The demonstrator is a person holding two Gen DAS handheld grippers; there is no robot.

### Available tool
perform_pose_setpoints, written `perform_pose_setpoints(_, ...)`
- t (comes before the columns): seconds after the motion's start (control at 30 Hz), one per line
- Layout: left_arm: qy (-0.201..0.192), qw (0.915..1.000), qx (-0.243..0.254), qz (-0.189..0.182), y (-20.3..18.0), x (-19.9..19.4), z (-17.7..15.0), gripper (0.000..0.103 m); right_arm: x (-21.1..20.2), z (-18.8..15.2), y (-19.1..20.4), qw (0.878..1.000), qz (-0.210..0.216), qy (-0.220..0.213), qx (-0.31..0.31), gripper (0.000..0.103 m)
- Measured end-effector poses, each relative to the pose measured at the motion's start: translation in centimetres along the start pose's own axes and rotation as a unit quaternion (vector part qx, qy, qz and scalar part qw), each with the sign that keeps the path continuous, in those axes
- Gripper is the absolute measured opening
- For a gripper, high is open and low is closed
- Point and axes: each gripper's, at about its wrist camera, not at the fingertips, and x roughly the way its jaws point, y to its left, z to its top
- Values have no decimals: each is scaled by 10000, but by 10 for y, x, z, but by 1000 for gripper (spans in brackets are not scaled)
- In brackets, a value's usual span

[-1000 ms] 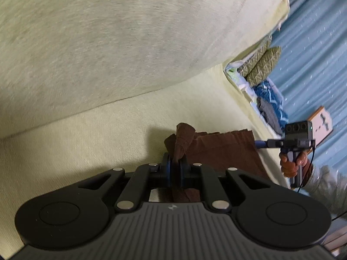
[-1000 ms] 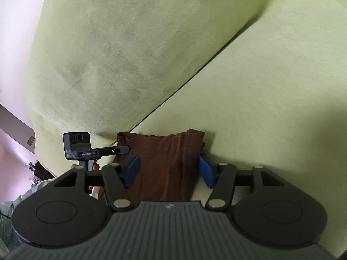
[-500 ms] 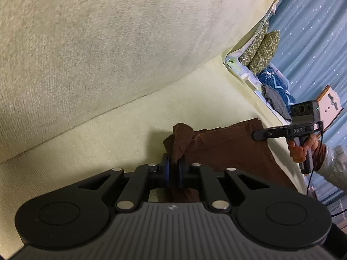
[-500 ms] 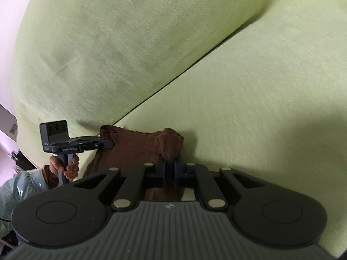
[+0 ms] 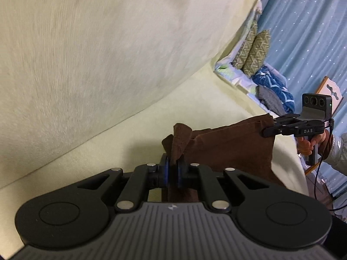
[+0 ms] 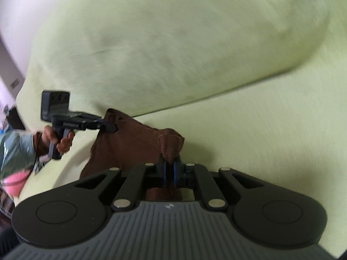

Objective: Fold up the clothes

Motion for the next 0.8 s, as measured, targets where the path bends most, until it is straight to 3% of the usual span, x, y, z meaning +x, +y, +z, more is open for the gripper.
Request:
perform_pose_setpoints(0.23,-142,9999,73,-1,-36,-51,-27,7,-43,-11,60,9957,238,-145,-888,5)
perform_pose_setpoints(0.5,153,9997,194,-5,-81,-93,-94,7,-76,-61,137,9772,260,482,-2051,5)
perform_pose_setpoints(0.8,366,9991,178,-80,-114,-119,-148,7,-97,-94,177,9690,325,848,-2299,5)
